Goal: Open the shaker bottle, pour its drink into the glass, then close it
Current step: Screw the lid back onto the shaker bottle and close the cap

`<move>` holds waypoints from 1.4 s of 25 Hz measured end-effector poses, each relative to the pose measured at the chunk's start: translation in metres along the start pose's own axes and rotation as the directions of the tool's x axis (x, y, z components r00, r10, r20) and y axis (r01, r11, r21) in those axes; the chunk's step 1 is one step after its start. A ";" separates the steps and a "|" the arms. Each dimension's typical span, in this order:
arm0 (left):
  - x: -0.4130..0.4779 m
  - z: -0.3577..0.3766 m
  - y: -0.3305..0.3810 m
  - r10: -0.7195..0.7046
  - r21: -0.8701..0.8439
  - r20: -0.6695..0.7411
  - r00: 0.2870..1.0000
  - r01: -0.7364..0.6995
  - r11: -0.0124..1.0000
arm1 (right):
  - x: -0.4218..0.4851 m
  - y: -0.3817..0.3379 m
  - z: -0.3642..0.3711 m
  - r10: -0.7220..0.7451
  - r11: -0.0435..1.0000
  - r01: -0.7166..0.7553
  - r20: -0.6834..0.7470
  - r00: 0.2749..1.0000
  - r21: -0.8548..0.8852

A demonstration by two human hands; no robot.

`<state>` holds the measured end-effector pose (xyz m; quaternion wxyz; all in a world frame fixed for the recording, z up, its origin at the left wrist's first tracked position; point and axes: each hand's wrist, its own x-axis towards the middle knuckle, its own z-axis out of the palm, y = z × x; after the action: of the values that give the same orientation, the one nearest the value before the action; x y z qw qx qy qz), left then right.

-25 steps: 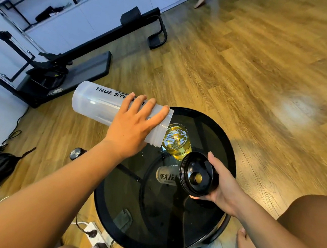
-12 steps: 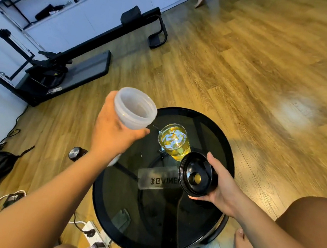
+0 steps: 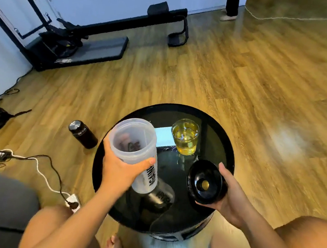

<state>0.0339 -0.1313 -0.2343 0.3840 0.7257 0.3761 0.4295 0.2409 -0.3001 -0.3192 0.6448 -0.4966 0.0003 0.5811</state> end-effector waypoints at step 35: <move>-0.020 -0.007 -0.042 -0.164 -0.189 0.084 0.983 0.178 0.966 | -0.033 -0.037 0.225 -0.285 -0.434 0.641 0.772 0.569 -0.633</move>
<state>0.0118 -0.1289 -0.2758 0.5017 0.6635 0.3800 0.4047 0.1287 -0.1746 -0.1622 0.2365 -0.6486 -0.7197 0.0737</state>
